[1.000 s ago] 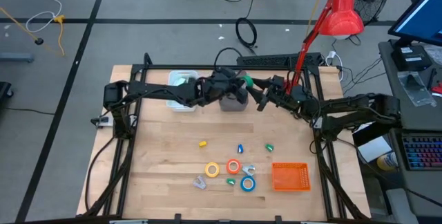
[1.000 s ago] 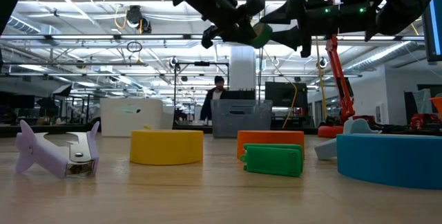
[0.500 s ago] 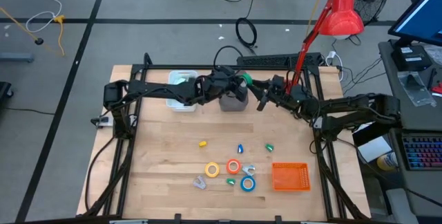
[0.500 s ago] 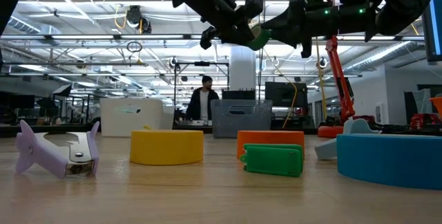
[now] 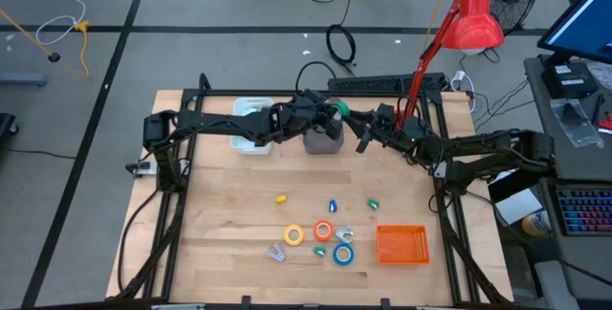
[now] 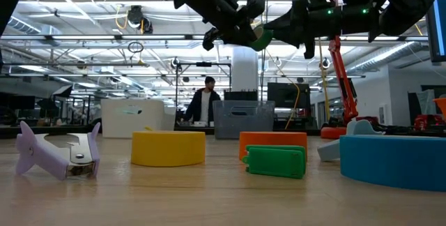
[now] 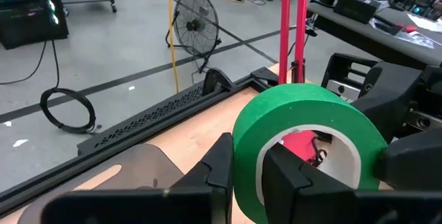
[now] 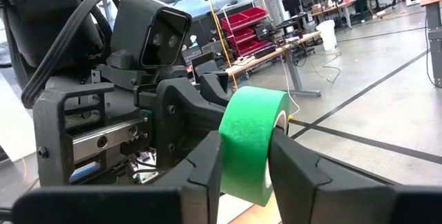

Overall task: Pick and place Stapler, Stapler remover, tape
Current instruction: Put the green tape into the black bin

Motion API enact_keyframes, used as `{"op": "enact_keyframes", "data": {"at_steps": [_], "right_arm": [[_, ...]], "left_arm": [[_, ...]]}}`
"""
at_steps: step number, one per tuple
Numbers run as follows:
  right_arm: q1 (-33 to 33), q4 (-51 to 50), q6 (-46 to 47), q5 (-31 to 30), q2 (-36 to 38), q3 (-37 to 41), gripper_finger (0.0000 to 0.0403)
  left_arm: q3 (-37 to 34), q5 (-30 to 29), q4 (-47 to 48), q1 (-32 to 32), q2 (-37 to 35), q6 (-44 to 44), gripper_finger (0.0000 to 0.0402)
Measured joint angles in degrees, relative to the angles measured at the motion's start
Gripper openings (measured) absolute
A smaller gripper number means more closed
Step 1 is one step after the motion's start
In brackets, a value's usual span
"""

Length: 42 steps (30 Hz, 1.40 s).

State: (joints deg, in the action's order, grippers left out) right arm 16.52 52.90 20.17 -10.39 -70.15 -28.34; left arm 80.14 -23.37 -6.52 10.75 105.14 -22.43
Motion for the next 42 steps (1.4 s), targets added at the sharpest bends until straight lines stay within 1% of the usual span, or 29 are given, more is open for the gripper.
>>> {"op": "enact_keyframes", "data": {"at_steps": [6, 11, 16, 20, 22, 24, 26, 28, 29, 30, 32, 34, 35, 36, 38, 40, 42], "right_arm": [[-0.01, -0.11, 0.02, 0.12, 0.00, 0.02, 0.0078], [-0.01, -0.11, 0.06, 0.13, -0.02, 0.02, 0.0077], [-0.01, -0.15, 0.15, 0.09, -0.02, 0.02, 0.0076], [-0.02, 0.01, 0.15, -0.04, -0.04, 0.02, 0.0076], [0.01, -0.13, 0.15, -0.39, -0.07, 0.02, 0.0076], [0.04, 0.00, 0.13, -0.52, -0.02, 0.00, 0.0076], [0.04, -0.12, 0.15, -0.53, -0.06, 0.02, 0.0076], [0.04, -0.28, 0.08, -1.60, -0.07, 0.02, 0.0076], [0.05, -0.28, 0.02, -1.80, -0.07, 0.02, 0.0076], [0.11, -0.32, 0.02, -1.84, -0.07, 0.02, 0.0076], [0.39, -0.96, 0.08, -1.81, -0.07, 0.02, 0.0076], [0.64, -1.38, 0.18, -1.62, -0.07, 0.02, 0.0076], [0.73, -1.86, 0.44, -1.58, -0.06, 0.02, 0.0076], [0.87, -2.67, 1.11, -1.53, -0.04, 0.00, 0.0076], [1.06, -3.38, 2.53, -0.85, -0.10, 0.07, 0.0075], [1.19, -3.16, 3.55, 0.12, -0.56, -0.27, 0.0074], [1.19, -4.18, 4.50, 0.69, -1.83, -1.65, 0.0074]], "left_arm": [[0.00, 1.63, 0.67, 0.17, -0.07, 0.14, 0.0099], [0.00, 2.55, 0.86, 0.21, -0.07, 0.28, 0.0118], [0.00, 2.69, 1.39, 0.19, -0.18, 1.35, 0.0121], [0.00, 3.19, 3.22, 0.43, -1.28, 1.35, 0.0121], [-0.02, 3.33, 5.91, 0.56, -2.33, 1.34, 0.0122], [-0.02, 3.20, 5.88, 0.75, -2.94, 1.31, 0.0122], [-0.02, 3.17, 8.26, 0.92, -4.27, 1.13, 0.0122], [0.13, 2.99, 7.99, 0.98, -4.81, 1.15, 0.0122], [0.12, 3.05, 9.37, 0.98, -5.63, 1.10, 0.0122], [-0.07, 3.46, 11.61, 0.98, -6.52, 1.05, 0.0122], [0.04, 4.50, 11.60, 0.95, -7.43, 2.05, 0.0122], [-0.07, 5.81, 16.12, 0.89, -10.25, 3.52, 0.0122], [-0.04, 5.82, 16.71, 0.87, -11.10, 4.35, 0.0122], [0.21, 5.62, 17.09, 0.87, -12.00, 4.96, 0.0122], [0.06, 3.98, 22.95, 1.09, -14.60, 5.55, 0.0122], [0.08, -0.06, 26.22, 1.13, -15.90, 5.83, 0.0122], [0.06, -3.66, 33.16, 1.69, -18.14, 4.91, 0.0122]]}}
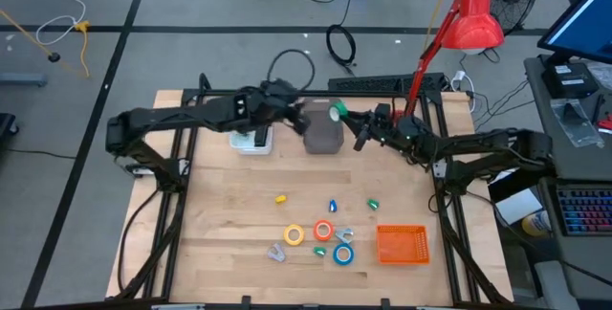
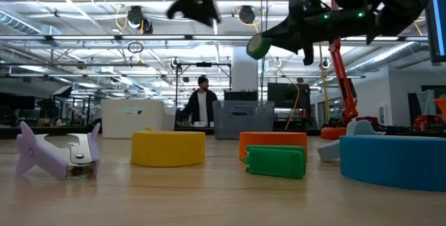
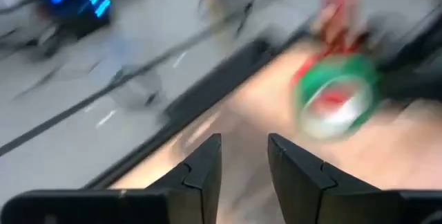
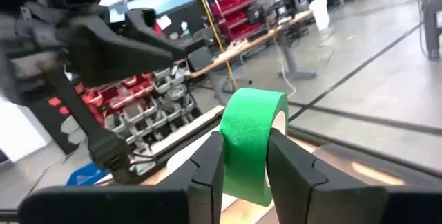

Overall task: Pick and place Stapler, Stapler remover, tape
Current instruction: Put the green tape into the black bin

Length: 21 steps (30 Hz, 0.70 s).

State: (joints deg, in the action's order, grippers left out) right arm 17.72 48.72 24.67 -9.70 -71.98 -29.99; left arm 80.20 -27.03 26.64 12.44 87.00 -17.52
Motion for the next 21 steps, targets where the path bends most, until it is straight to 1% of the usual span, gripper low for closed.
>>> {"op": "enact_keyframes", "data": {"at_steps": [1, 2, 5, 7, 10, 15, 18, 21], "right_arm": [[0.00, -0.48, 0.13, 0.96, -1.00, -0.92, 0.0074], [0.00, -0.96, 0.16, 1.99, -2.21, -2.23, 0.0074], [0.00, -2.21, -0.49, 4.12, -6.95, -7.18, 0.0075], [0.20, -4.30, -1.56, 4.65, -9.62, -9.57, 0.0076], [1.27, -5.30, -1.77, 6.08, -12.95, -12.24, 0.0076], [3.59, -5.94, -0.74, 6.98, -16.34, -12.97, 0.0076], [4.78, -5.39, 1.02, 7.04, -18.04, -13.00, 0.0076], [5.74, -5.66, 3.54, 8.65, -19.95, -13.00, 0.0076]], "left_arm": [[-0.17, -1.77, 3.39, 0.19, -0.74, -0.77, 0.0122], [-0.02, -2.76, 4.44, 0.42, -1.10, -1.56, 0.0122], [-0.21, -4.11, 13.32, 1.41, -2.73, -4.72, 0.0122], [-0.17, -4.70, 15.94, 1.69, -2.91, -6.30, 0.0122], [-0.25, -5.63, 23.75, 2.06, -3.86, -9.30, 0.0122], [-0.28, -9.85, 30.12, 1.51, -3.73, -12.26, 0.0122], [-0.85, -13.21, 30.13, 1.43, -3.91, -12.65, 0.0122], [-3.55, -13.77, 28.94, 2.28, -4.54, -13.45, 0.0122]]}}
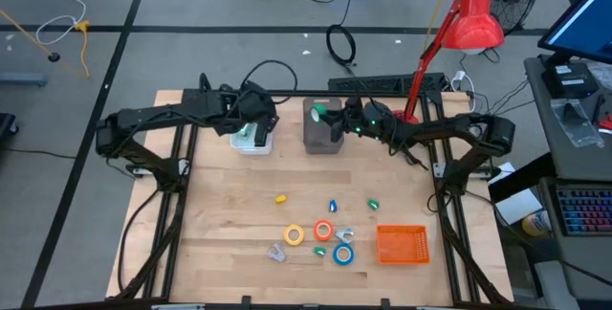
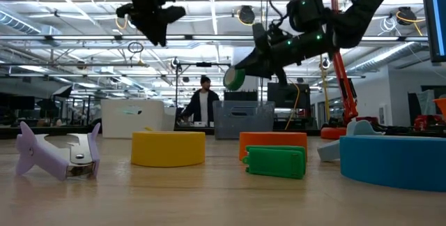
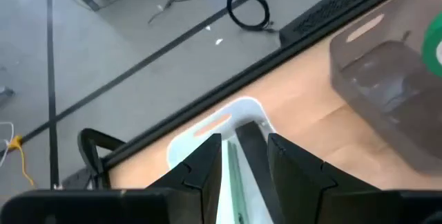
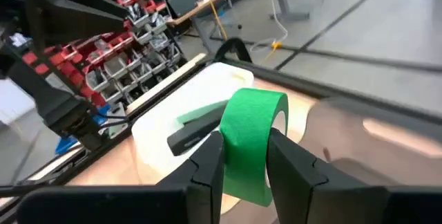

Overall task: Pick and place Stapler, Stapler remover, tape
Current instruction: Put the green tape into the black bin

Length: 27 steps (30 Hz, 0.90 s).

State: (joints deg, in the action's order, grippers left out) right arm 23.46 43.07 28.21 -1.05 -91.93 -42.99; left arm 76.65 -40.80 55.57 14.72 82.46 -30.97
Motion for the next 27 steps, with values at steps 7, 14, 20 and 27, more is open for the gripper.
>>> {"op": "enact_keyframes", "data": {"at_steps": [7, 14, 20, 27], "right_arm": [[0.58, 0.09, 4.33, 1.36, -4.55, -1.61, 0.0078], [0.74, -9.00, 4.24, -0.48, -4.60, -3.72, 0.0081], [0.90, -13.98, 3.99, -0.41, -4.50, -6.28, 0.0081], [0.93, -16.02, 4.18, -1.87, -4.54, -7.12, 0.0082]], "left_arm": [[-10.95, 6.54, -9.41, 1.44, -3.78, -1.20, 0.0122], [-21.49, 15.00, -22.22, 2.65, -7.95, -2.37, 0.0122], [-28.70, 21.20, -34.24, 4.37, -10.74, -1.71, 0.0122], [-35.14, 26.85, -43.69, 7.28, -14.05, -0.41, 0.0122]]}}
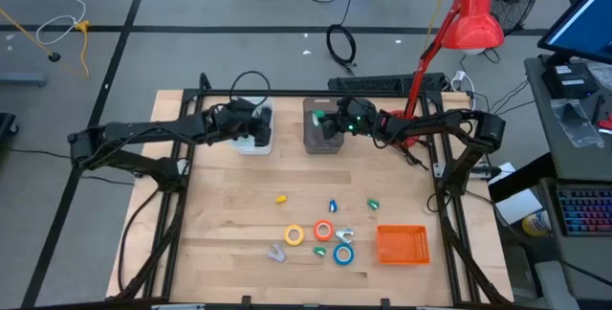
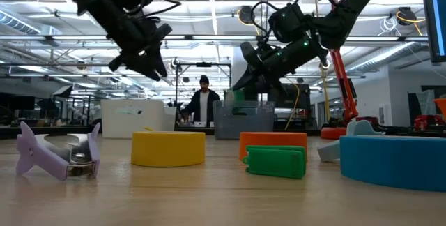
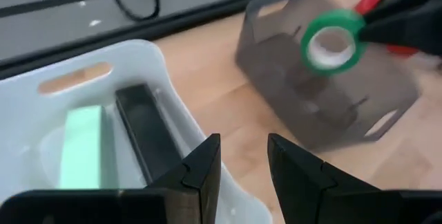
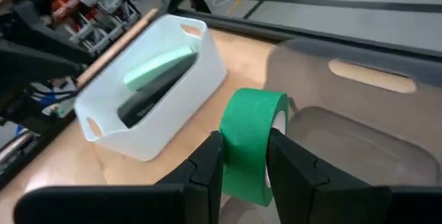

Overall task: Pick and place Stapler, Stapler remover, tape
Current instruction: Put the green tape into the black bin

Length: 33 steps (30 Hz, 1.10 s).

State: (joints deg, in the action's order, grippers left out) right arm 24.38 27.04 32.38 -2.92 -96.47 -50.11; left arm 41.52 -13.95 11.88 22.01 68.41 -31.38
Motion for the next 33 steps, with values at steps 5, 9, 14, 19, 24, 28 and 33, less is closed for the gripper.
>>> {"op": "enact_keyframes", "data": {"at_steps": [5, 9, 14, 19, 24, 28, 33], "right_arm": [[0.34, -1.49, -0.09, 0.02, 0.00, 0.04, 0.0082], [0.41, -2.64, -0.09, -0.04, -0.98, 0.11, 0.0082], [0.43, -1.75, -0.19, -0.12, -3.08, 0.02, 0.0082], [0.30, -4.53, -1.33, 0.02, -3.87, -1.97, 0.0082], [0.30, -7.26, -4.81, 0.00, -3.89, -5.27, 0.0082], [0.30, -8.42, -6.11, 0.00, -3.89, -6.93, 0.0091], [0.30, -13.32, -9.02, -0.17, -3.89, -7.78, 0.0110]], "left_arm": [[-4.11, 3.56, -5.44, 2.76, -2.13, 0.13, 0.0122], [-5.68, 5.13, -6.64, 4.44, -3.53, 0.13, 0.0122], [-5.96, 5.81, -6.60, 5.49, -3.71, 0.91, 0.0122], [-5.96, 6.53, -6.66, 5.89, -3.70, 1.07, 0.0122], [-5.94, 6.66, -6.65, 6.00, -3.70, 1.66, 0.0122], [-5.94, 6.66, -6.64, 5.98, -3.70, 1.66, 0.0122], [-5.94, 6.64, -6.64, 6.00, -3.70, 1.69, 0.0122]]}}
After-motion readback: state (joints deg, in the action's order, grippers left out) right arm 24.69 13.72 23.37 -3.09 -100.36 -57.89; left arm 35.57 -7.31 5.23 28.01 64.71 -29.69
